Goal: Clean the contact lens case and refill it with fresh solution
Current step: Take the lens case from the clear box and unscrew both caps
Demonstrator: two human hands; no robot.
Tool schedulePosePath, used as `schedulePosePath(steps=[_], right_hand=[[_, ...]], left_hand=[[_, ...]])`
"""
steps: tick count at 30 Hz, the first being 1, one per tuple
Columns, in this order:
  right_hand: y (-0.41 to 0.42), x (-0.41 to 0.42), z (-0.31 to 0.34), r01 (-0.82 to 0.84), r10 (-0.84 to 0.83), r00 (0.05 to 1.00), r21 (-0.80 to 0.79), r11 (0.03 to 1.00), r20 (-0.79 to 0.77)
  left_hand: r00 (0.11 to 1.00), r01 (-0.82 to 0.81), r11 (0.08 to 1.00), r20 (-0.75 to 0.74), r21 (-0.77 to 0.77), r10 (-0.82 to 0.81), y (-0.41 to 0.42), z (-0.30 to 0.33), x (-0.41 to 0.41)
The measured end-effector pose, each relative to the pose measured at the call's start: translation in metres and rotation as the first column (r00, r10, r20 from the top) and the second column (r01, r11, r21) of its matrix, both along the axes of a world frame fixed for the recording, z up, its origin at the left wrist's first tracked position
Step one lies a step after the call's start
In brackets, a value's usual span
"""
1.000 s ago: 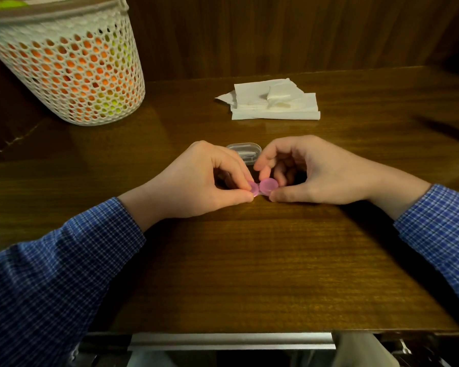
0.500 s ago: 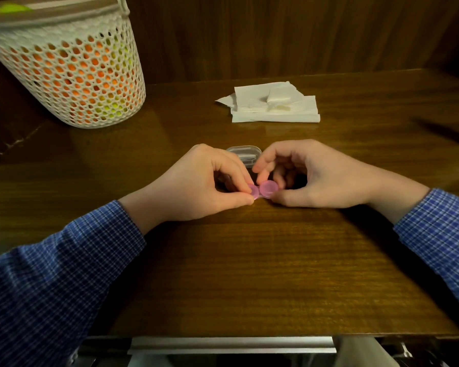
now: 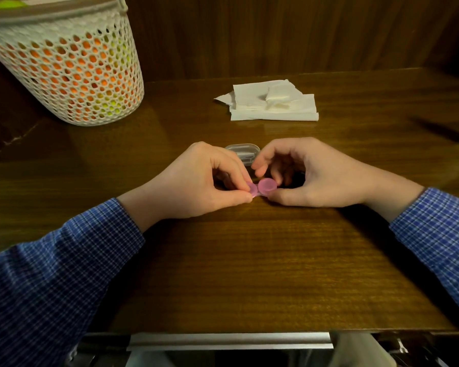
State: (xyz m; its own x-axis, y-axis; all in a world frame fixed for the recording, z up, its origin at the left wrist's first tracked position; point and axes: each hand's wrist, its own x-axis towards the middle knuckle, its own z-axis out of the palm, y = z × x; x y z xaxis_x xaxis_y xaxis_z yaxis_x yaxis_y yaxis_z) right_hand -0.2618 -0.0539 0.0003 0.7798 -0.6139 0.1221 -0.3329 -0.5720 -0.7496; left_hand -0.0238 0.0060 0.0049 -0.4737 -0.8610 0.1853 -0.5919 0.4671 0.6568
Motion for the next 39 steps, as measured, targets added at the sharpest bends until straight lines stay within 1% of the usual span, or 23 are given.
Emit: schedulePosePath(steps=[3, 8, 18, 24, 31, 33, 35, 39], right_hand=[[0.000, 0.001, 0.000, 0.026, -0.026, 1.000, -0.019, 1.000, -0.008], [0.000, 0.001, 0.000, 0.005, -0.005, 1.000, -0.024, 1.000, -0.009], [0.001, -0.003, 0.006, -0.022, 0.021, 1.000, 0.030, 0.999, 0.019], [-0.004, -0.010, 0.007, -0.015, 0.000, 0.991, 0.116, 0.993, 0.131], [-0.009, -0.020, 0.007, 0.000, -0.045, 0.976, 0.208, 0.978, 0.214], [-0.011, -0.022, 0.006, 0.032, -0.062, 0.982, 0.163, 0.986, 0.180], [-0.011, -0.022, 0.005, 0.061, -0.071, 0.991, 0.096, 0.994, 0.111], [-0.011, -0.020, 0.005, 0.099, -0.100, 0.995, 0.029, 0.995, 0.026]], left_hand=[[1.000, 0.002, 1.000, 0.004, -0.003, -0.002, 0.000, 0.000, 0.000], [1.000, 0.008, 1.000, -0.004, -0.009, -0.008, -0.001, -0.001, 0.000], [1.000, 0.014, 1.000, -0.018, -0.012, -0.014, -0.001, -0.001, 0.001], [1.000, 0.012, 1.000, -0.017, -0.003, -0.012, -0.001, -0.002, 0.001], [1.000, 0.008, 1.000, -0.027, 0.008, -0.008, -0.001, -0.003, 0.002], [1.000, 0.012, 1.000, -0.025, 0.007, -0.012, -0.001, -0.003, 0.002], [1.000, 0.012, 1.000, -0.024, 0.007, -0.012, -0.001, -0.003, 0.002], [1.000, 0.018, 1.000, -0.023, -0.001, -0.018, -0.002, -0.003, 0.002]])
